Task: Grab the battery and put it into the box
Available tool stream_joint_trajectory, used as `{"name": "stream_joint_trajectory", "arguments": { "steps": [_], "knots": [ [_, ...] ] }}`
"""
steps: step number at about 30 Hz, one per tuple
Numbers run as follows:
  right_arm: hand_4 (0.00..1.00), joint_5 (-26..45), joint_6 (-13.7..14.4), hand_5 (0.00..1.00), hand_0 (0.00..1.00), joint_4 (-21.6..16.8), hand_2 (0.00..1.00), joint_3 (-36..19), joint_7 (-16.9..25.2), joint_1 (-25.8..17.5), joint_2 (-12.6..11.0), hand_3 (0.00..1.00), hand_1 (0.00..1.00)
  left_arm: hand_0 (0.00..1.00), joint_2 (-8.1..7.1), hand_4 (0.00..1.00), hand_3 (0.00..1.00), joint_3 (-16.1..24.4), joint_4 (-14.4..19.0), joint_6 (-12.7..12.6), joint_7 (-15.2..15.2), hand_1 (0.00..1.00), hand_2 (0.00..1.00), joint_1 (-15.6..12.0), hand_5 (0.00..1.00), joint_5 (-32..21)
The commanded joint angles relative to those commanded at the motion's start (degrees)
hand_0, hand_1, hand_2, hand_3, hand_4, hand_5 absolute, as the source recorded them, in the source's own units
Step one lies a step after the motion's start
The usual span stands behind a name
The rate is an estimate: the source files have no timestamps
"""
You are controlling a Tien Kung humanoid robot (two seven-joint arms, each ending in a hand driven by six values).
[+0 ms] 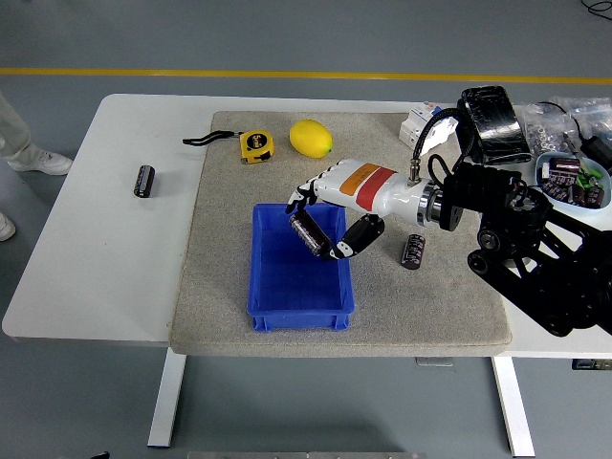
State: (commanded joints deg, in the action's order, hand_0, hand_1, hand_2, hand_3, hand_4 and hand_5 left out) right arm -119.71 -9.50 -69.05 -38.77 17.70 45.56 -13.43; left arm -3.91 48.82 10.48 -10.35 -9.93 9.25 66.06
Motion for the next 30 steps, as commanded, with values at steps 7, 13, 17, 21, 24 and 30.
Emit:
{"name": "stream_joint_trajectory", "arguments": {
  "steps": [7, 13, 17, 21, 24, 30],
  "knots": [
    [0.998, -1.0, -1.3, 0.236, 0.692, 0.5, 0.827, -2.0, 0.3, -1.4, -0.1, 0.906, 0.739, 0.489, -0.01, 0.655, 0.679, 0.7, 0.0, 0.0, -0.2, 0.51, 0.562, -0.3, 0.773, 0.9],
    [0.998, 1.0, -1.8, 0.261, 0.68, 0.2, 0.808, -6.3, -1.7, -4.0, -1.6, 0.881, 0.72, 0.487, 0.05, 0.655, 0.688, 0.8, 0.0, -0.1, -0.2, 0.506, 0.56, -0.5, 0.774, 0.7],
    [0.998, 2.7, 0.7, 0.261, 0.538, -1.0, 0.711, -11.1, -3.9, -7.3, -3.9, 0.764, 0.631, 0.484, 0.02, 0.655, 0.684, 0.9, -0.1, 0.0, -0.2, 0.506, 0.558, -0.6, 0.773, 0.9],
    [0.998, 5.8, 6.7, 0.261, 0.538, -2.5, 0.711, -16.9, -5.6, -13.2, -5.2, 0.764, 0.631, 0.484, 0.13, 0.655, 0.684, 1.6, -0.1, -0.1, -0.2, 0.506, 0.558, -0.7, 0.773, 1.4],
    [0.998, 6.5, 8.7, 0.275, 0.413, -3.3, 0.663, -19.1, -6.9, -17.2, -6.1, 0.754, 0.568, 0.484, 0.23, 0.652, 0.684, 1.9, -0.2, -0.1, -0.3, 0.502, 0.554, -0.7, 0.772, 1.8],
    [0.998, 7.8, 13.1, 0.285, 0.418, -3.9, 0.658, -17.9, -9.3, -22.2, -7.8, 0.757, 0.566, 0.485, 0.56, 0.648, 0.687, 6.3, -0.1, 0.5, -1.7, 0.502, 0.556, -0.5, 0.77, 7.5]
  ]
}}
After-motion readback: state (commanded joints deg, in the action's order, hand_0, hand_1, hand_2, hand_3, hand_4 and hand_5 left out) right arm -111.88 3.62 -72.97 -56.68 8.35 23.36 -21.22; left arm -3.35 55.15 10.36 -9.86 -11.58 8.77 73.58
